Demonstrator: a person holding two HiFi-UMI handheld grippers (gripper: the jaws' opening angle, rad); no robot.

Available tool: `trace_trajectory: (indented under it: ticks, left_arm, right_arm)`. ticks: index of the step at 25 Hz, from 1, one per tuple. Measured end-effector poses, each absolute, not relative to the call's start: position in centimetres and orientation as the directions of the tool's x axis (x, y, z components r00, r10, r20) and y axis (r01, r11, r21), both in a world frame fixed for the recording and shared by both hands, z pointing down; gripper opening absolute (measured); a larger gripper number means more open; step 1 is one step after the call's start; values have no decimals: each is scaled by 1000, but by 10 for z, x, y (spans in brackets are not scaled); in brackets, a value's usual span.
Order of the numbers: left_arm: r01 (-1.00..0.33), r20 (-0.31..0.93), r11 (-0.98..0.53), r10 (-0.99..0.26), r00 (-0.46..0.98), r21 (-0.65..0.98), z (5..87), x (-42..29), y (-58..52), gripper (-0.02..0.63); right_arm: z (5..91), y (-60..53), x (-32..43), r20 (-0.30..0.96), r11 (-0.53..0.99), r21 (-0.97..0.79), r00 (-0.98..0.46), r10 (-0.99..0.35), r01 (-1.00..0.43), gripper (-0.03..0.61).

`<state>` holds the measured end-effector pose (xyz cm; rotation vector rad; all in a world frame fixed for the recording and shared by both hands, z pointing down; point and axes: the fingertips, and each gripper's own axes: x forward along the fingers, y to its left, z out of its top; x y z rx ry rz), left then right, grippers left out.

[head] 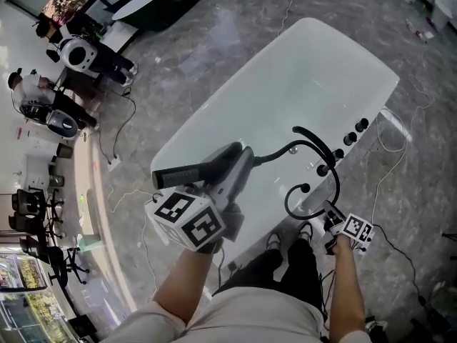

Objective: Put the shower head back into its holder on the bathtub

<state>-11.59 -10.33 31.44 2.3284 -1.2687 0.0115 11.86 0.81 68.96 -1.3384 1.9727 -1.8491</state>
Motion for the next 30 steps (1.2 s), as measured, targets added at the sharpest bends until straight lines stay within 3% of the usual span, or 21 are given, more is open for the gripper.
trace_trajectory:
  ticks: [7, 9, 11, 14, 17, 22, 26, 30]
  left_arm:
    - [-819, 378, -422, -738, 559, 389, 388, -95, -104, 101]
    - [-822, 398, -422, -727, 559, 383, 403, -88, -100, 101]
    - [-819, 409, -422, -717, 564, 389, 411, -84, -97, 101]
    - [-815, 412, -418, -712, 568, 401, 413, -81, -95, 101]
    - [-815, 408, -419, -715, 568, 401, 415, -79, -93, 101]
    - [-819, 409, -416, -719, 563, 395, 425, -82, -93, 101]
    - [-828, 439, -414, -708, 554, 377, 440, -78, -91, 101]
    - [-831, 455, -410, -699, 551, 376, 452, -77, -89, 101]
  right_arm:
    - [586, -22, 139, 185, 14, -952, -612, -769, -305, 66]
    - [554, -37, 140, 149, 67, -943, -597, -788, -325, 66]
    - [532, -49, 142, 242, 87, -873, -582, -776, -479, 66]
    - [530, -46, 138, 554, 133, -628, -561, -616, -767, 66]
    - [549, -36, 139, 693, 158, -480, -484, -534, -863, 66]
    - [559, -68, 138, 614, 91, -385, -329, -718, -918, 66]
    - [569, -72, 120, 620, 164, -208, -260, -740, -964, 66]
    - [540, -72, 119, 469, 212, -9, -191, -862, -977, 66]
